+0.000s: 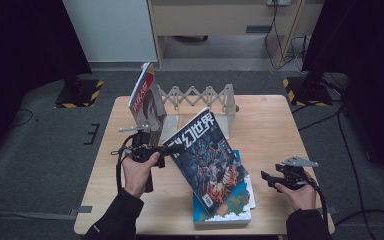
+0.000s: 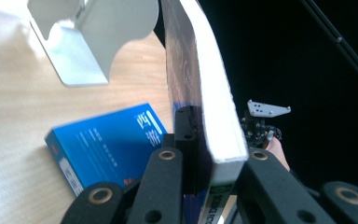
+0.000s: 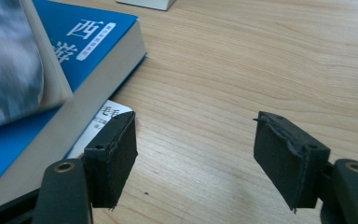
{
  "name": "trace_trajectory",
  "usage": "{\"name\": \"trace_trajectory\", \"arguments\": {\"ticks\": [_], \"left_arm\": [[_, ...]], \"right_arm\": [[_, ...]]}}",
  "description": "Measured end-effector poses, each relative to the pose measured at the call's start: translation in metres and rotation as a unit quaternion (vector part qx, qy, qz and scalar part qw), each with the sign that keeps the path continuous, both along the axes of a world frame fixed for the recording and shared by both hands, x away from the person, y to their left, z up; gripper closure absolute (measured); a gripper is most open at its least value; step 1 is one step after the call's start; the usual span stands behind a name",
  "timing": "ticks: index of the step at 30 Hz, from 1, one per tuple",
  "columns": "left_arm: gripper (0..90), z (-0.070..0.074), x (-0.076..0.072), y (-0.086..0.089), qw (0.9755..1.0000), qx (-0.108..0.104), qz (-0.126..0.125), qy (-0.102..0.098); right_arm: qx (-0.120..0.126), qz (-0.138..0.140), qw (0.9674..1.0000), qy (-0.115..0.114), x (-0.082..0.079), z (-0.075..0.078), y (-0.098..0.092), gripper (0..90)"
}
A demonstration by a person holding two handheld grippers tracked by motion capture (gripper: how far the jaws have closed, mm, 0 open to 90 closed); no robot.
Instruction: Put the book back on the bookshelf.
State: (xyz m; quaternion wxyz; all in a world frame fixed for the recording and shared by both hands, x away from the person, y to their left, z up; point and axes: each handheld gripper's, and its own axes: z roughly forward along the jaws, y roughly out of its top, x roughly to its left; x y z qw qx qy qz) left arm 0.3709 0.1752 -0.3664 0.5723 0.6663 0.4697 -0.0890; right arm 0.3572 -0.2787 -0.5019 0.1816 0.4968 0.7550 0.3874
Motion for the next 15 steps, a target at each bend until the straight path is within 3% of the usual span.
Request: {"name": "trace_trajectory", "arguments": {"ticks": [5, 8, 15], "left_arm": [[81.8, 0.023, -0.003, 0.001, 0.9988, 0.031, 0.018, -0.035], [81.7, 0.037, -0.004, 0.004, 0.9966, 0.048, 0.034, -0.058], [81.7, 0.058, -0.003, 0.023, 0.9904, 0.071, 0.082, -0.086]], "right_arm": [[-0.005, -0.002, 1.0000, 0.003, 0.001, -0.001, -0.003, 30.1], [-0.009, -0.002, 1.0000, 0.002, 0.001, -0.001, -0.004, 30.1], [-0.016, -0.005, 0.9998, 0.008, 0.002, -0.003, -0.006, 29.8]]}}
